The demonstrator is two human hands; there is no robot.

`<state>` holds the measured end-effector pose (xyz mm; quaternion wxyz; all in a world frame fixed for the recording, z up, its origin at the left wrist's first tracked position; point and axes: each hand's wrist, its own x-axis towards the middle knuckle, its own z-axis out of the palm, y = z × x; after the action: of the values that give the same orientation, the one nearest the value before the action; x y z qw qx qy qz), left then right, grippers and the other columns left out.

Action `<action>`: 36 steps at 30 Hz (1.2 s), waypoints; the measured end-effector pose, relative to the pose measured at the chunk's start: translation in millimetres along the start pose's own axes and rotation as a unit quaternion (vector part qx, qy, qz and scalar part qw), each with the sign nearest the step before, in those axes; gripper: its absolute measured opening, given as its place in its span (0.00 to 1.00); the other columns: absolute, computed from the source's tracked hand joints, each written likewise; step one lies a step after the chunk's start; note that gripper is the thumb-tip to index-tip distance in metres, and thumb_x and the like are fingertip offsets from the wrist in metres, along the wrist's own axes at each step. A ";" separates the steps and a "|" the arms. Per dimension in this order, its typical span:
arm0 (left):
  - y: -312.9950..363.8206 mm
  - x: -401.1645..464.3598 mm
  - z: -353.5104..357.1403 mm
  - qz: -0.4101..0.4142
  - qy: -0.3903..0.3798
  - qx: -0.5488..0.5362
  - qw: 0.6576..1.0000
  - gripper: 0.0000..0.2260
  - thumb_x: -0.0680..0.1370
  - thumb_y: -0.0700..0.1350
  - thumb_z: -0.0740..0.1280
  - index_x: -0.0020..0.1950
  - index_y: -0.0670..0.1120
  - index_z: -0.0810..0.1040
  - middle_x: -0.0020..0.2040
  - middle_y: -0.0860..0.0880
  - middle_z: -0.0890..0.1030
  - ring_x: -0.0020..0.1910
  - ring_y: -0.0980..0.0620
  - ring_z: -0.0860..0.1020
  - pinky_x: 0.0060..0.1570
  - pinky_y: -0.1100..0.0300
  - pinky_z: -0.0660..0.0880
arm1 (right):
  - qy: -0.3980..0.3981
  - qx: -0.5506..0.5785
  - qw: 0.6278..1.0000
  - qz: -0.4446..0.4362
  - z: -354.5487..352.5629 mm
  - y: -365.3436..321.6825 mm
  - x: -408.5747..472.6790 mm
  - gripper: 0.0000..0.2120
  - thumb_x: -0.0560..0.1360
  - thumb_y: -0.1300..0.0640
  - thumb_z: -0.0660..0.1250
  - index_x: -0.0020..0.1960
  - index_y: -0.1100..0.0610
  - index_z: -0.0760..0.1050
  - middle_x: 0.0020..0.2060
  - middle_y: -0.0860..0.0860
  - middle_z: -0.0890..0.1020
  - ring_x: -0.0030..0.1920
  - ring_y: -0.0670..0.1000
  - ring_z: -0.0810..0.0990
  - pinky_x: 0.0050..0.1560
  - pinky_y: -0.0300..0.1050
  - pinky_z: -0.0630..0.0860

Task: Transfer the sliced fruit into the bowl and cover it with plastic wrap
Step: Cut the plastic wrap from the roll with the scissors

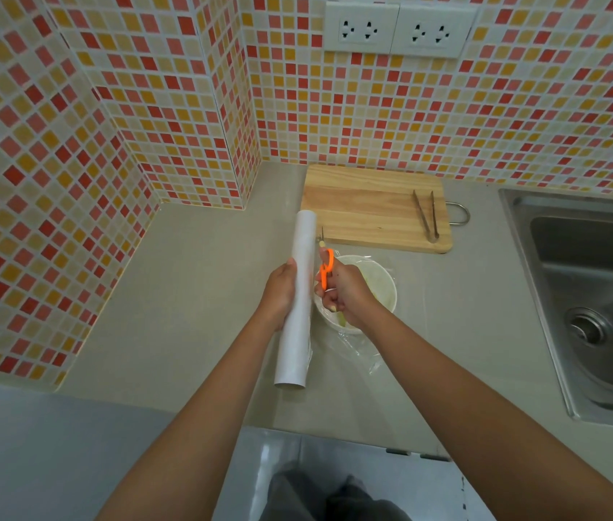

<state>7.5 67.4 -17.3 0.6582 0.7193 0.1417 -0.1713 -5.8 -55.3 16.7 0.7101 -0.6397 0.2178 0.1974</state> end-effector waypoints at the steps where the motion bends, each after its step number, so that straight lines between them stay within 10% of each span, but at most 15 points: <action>1: -0.5 -0.3 0.1 0.000 0.000 -0.004 1.000 0.18 0.84 0.49 0.50 0.51 0.40 0.75 0.46 0.38 0.76 0.44 0.47 0.73 0.47 0.55 0.68 | -0.004 -0.004 1.000 0.001 -0.3 -0.7 0.5 0.26 0.74 0.36 0.62 0.31 0.58 0.70 0.23 0.54 0.72 0.15 0.49 0.63 0.17 0.33 0.56; 36: 0.6 -2.6 -0.3 -0.013 -0.005 -0.009 1.000 0.19 0.83 0.50 0.51 0.55 0.39 0.76 0.46 0.39 0.75 0.45 0.46 0.72 0.47 0.53 0.69 | -0.007 0.032 0.999 -0.015 -9.9 -19.8 25.5 0.22 0.77 0.43 0.62 0.32 0.58 0.69 0.25 0.54 0.71 0.15 0.47 0.60 0.19 0.36 0.52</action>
<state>5.4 67.7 -15.7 0.6633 0.7104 0.1490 -0.1818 25.7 -67.1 17.8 0.7347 -0.6183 0.2094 0.1847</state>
